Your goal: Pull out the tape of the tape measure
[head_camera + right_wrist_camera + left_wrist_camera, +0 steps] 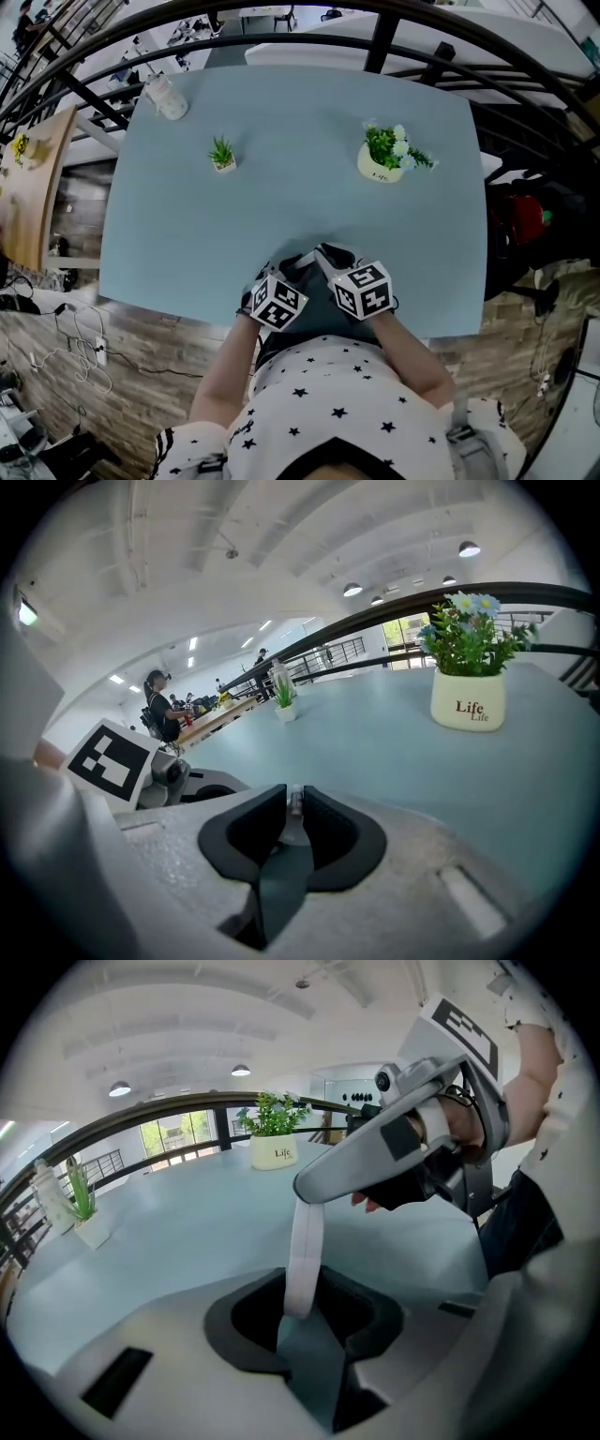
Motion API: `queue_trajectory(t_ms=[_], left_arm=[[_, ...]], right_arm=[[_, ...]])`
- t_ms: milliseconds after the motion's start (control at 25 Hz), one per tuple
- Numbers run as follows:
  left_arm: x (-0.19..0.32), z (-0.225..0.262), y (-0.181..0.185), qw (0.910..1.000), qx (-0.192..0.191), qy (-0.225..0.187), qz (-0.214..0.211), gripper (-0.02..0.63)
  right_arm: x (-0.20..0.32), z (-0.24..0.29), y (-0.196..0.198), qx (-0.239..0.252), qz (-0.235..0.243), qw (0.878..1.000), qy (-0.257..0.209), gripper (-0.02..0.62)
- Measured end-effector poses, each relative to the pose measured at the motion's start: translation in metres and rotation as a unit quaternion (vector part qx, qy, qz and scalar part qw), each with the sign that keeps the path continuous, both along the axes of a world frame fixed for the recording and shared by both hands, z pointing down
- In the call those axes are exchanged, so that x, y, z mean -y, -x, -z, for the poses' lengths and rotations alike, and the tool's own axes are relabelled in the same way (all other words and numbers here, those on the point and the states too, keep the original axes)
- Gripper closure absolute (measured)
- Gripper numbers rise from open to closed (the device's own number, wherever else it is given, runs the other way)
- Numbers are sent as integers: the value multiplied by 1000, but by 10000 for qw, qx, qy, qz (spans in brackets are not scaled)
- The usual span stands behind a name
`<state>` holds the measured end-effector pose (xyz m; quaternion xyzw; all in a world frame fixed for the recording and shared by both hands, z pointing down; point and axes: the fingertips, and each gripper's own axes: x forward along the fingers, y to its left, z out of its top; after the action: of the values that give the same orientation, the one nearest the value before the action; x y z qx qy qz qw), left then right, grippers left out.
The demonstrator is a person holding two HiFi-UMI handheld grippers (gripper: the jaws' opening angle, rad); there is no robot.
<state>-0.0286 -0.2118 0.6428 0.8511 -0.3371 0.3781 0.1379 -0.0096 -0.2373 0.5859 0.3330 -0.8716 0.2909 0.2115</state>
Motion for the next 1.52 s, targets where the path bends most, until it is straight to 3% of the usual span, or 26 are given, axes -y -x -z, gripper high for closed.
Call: queue_trajectory(t_ms=[800, 1520], left_arm=[[-4, 3, -3, 9998, 64, -145, -117, 520], [-4, 2, -3, 9999, 29, -104, -61, 520]], right_arm=[[-3, 13, 3, -142, 381, 9991, -112, 557], [8, 48, -13, -513, 362, 9940, -892, 557]])
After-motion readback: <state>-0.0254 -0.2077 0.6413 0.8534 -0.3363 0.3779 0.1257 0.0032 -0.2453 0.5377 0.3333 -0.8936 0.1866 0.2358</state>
